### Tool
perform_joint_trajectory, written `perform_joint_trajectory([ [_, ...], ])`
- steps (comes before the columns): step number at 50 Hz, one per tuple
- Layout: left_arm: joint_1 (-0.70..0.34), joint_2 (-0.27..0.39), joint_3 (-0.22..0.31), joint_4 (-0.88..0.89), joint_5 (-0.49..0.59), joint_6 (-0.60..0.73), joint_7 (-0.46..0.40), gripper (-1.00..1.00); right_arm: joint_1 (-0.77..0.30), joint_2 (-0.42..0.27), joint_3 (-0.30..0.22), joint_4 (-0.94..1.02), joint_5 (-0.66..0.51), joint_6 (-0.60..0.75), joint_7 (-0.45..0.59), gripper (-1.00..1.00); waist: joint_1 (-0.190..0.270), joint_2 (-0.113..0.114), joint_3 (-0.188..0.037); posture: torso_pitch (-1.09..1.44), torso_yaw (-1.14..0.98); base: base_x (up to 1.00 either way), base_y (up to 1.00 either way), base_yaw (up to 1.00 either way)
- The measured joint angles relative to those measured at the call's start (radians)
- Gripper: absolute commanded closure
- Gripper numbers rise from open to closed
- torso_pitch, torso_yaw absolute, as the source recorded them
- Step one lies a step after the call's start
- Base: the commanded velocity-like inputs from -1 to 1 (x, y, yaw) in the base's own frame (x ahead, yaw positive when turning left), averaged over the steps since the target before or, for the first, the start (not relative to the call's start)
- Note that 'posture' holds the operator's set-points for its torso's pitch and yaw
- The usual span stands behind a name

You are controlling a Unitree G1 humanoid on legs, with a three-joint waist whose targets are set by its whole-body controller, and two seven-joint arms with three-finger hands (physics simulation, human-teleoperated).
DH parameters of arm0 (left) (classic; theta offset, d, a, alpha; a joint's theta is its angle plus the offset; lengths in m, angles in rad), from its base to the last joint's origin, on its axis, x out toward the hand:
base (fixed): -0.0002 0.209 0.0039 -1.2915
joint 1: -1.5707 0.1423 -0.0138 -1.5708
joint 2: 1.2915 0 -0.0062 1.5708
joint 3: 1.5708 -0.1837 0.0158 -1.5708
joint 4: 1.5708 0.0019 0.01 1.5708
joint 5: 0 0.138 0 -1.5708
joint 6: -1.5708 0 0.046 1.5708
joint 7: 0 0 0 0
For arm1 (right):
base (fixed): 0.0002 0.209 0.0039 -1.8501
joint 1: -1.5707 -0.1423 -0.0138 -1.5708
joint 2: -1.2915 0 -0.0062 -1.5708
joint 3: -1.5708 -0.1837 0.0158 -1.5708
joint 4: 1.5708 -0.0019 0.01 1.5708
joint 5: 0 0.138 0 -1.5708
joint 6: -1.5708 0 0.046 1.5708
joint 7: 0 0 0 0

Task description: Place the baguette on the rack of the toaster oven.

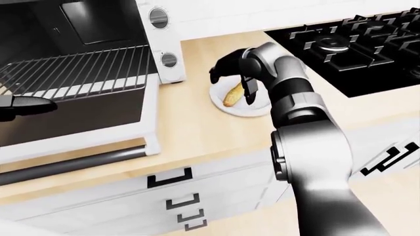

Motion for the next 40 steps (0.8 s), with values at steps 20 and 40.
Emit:
perform_joint_trajectory([
  [20, -0.012, -0.004, -0.007, 0.004, 0.025, 0.002, -0.011, -1.0, 0.005, -0.007, -0.005, -0.001, -0.008, 0.014, -0.022, -0.17, 0.0, 0.0, 0.001, 0.0, 0.0, 0.0, 0.0, 0.0],
  [40, -0.002, -0.005, 0.007, -0.005, 0.027, 0.006, -0.022, -1.0, 0.015, -0.001, -0.002, -0.011, -0.011, 0.009, -0.042, 0.03, 0.002, -0.002, -0.004, 0.0, 0.0, 0.0, 0.0, 0.0],
])
